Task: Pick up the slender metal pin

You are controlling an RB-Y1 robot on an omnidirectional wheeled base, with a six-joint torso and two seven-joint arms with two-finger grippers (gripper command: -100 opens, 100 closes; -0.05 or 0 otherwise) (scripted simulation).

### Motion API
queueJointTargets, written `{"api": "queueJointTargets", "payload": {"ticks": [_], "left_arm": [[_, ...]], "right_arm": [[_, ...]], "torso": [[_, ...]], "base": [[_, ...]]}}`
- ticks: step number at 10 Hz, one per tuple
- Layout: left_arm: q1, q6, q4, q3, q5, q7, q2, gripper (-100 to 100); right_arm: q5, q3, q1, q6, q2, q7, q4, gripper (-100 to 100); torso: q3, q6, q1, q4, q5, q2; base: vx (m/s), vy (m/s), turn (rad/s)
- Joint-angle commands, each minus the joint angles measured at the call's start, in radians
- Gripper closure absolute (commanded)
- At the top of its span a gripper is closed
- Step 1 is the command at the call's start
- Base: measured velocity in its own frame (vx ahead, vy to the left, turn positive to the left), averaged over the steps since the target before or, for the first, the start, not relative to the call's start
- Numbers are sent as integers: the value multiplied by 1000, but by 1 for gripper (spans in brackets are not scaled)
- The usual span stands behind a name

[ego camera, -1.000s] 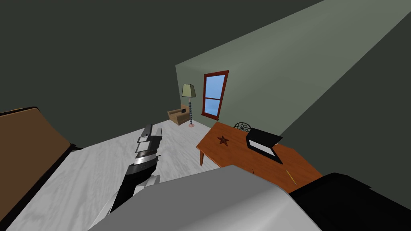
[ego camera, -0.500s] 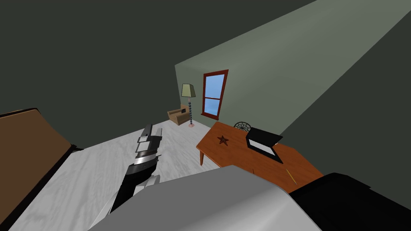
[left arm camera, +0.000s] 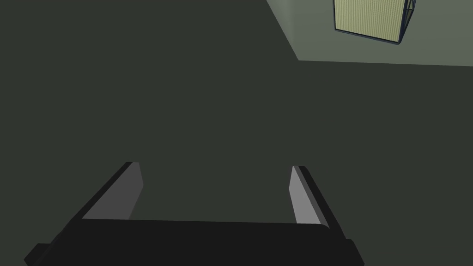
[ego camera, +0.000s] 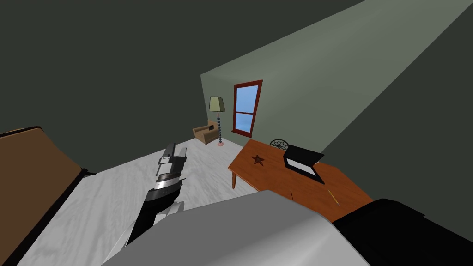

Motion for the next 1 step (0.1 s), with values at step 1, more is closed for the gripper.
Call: {"api": "queueJointTargets", "payload": {"ticks": [1], "left_arm": [[0, 0, 0, 0, 0, 0, 0, 0]], "right_arm": [[0, 0, 0, 0, 0, 0, 0, 0]], "torso": [[0, 0, 0, 0, 0, 0]], "base": [[-3, 16, -1]]}}
